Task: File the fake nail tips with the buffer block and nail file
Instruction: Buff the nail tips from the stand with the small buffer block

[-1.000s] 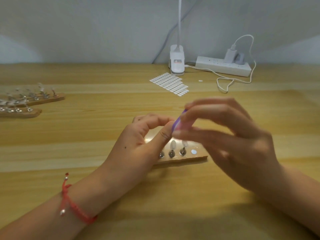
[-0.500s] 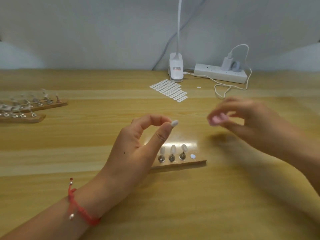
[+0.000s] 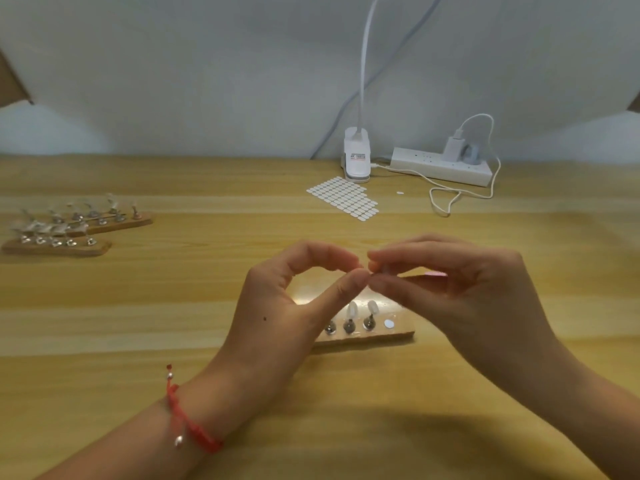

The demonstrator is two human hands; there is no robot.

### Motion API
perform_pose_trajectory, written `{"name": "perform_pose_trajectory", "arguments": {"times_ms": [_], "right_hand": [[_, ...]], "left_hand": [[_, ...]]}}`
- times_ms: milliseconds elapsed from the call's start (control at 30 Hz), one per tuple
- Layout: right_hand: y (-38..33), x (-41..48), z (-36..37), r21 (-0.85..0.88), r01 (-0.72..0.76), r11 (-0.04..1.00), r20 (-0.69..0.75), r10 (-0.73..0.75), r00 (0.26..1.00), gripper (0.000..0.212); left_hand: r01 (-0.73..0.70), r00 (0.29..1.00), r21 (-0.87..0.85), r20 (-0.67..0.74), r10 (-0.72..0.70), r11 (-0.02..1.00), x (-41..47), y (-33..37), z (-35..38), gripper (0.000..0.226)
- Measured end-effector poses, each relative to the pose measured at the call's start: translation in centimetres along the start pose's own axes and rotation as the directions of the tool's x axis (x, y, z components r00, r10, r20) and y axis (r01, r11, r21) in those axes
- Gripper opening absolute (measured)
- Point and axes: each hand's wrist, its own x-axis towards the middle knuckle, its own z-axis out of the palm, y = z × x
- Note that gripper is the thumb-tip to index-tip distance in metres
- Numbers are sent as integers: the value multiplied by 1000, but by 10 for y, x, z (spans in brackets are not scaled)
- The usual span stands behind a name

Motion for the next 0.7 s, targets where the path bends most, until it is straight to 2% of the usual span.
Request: {"name": "perform_pose_trajectory", "arguments": {"times_ms": [100,167,233,367,567,700], "right_hand": [[-1,11,-29,-92,-93,991,125,104,987,33],[2,13,-47,-250,-172,953,253,236,938,47],[8,10,-51,-370,-179,911,335,311,889,55],[14,4,-41,-385,-121,915,343,263,902,55],[22,1,-32,-376,-122,919,312,250,917,52],[19,4,-37,-493,-93,865,379,310,872,68]], "left_hand": [[29,999,-37,-41,-30,999,3,-6,-5,33],[58,993,-76,-96,-65,995,6,-10,-9,32],[66,989,-70,-124,-74,995,7,-14,-9,26],[53,991,-25,-122,-56,998,7,-16,-7,22],[54,991,-17,-126,-56,998,7,-15,-7,16],[57,987,-2,-148,-56,998,8,-15,-8,19]]}}
